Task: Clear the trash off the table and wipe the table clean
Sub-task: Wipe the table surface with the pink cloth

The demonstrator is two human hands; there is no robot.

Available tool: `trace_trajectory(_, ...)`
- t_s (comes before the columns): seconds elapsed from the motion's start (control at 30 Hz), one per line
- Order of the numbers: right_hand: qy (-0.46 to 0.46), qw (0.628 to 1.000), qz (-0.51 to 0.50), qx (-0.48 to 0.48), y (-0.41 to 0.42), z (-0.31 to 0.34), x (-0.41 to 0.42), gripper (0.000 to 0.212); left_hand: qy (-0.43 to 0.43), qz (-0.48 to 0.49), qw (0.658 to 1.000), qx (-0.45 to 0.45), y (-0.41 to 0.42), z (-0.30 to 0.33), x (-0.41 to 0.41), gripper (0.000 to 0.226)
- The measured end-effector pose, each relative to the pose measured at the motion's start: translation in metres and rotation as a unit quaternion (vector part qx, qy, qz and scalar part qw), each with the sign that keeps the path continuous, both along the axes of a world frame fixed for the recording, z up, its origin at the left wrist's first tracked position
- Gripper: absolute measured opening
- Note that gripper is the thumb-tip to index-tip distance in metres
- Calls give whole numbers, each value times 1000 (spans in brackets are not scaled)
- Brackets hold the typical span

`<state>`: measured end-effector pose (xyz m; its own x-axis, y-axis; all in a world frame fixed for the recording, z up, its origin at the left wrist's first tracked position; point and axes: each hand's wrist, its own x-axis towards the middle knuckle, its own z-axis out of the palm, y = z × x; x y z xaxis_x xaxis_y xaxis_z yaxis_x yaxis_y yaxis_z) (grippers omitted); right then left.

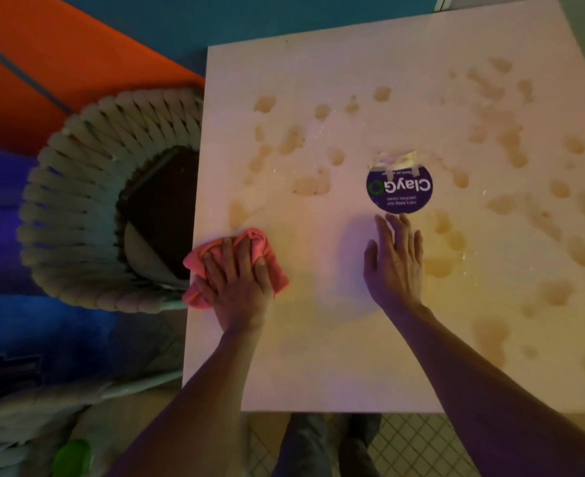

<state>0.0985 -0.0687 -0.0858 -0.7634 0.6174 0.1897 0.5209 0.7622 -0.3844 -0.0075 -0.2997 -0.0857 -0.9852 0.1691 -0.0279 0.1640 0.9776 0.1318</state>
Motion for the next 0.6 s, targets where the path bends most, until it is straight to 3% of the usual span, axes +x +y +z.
trace_trajectory(0.33,-23,999,16,17,37,-6,-154,50,24,6,1000,11,65,-12,-150,53)
trace_trajectory(0.6,-39,999,-2,24,59,-9,-200,52,5,-6,1000,21,108,-9,-245,54)
